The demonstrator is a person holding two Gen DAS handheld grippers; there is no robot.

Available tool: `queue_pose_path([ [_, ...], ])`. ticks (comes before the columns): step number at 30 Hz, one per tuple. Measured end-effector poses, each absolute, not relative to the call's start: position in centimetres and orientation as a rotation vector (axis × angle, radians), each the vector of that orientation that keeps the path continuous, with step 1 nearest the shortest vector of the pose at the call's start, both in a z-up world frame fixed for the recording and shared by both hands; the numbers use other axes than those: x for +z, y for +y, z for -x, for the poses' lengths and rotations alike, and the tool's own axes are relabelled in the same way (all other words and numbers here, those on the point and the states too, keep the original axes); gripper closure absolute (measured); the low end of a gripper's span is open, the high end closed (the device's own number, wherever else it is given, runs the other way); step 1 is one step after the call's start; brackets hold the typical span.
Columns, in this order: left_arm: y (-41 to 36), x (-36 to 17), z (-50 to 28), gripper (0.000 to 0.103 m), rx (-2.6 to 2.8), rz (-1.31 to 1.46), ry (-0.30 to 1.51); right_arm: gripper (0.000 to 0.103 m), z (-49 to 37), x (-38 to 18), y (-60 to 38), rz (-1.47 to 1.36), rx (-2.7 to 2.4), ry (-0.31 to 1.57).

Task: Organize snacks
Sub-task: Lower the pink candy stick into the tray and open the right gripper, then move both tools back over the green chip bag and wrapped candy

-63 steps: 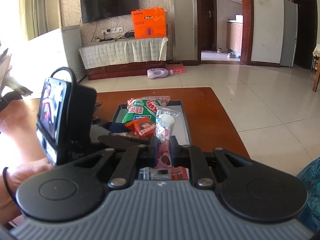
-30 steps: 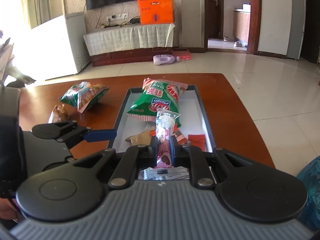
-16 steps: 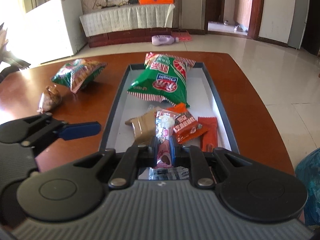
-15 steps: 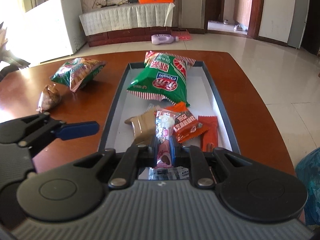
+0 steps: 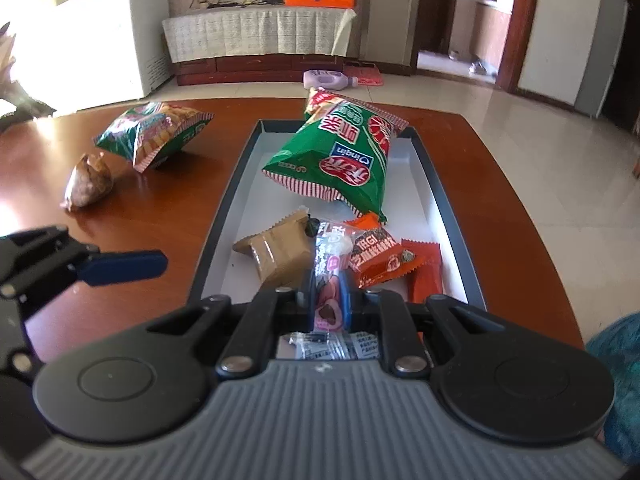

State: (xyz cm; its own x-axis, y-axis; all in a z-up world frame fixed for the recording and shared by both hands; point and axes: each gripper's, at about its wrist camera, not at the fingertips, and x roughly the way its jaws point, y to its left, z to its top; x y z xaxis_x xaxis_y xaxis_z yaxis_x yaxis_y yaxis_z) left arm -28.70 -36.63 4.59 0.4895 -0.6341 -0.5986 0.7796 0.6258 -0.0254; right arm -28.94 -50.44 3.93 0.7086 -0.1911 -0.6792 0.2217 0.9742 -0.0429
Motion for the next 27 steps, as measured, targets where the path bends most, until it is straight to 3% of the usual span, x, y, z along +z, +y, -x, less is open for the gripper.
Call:
queue_pose_path([
  [16, -36.8, 5.0, 30.6, 0.024, -0.863, -0.248, 0.611, 0.083, 30.5, 4.2, -50.1, -0.063, -0.278, 0.766],
  [27, -36.1, 5.3, 33.1, 0.024, -0.852, -0.221, 0.615, 0.075, 32.5, 5.0, -48.7, -0.074, -0.273, 0.759],
])
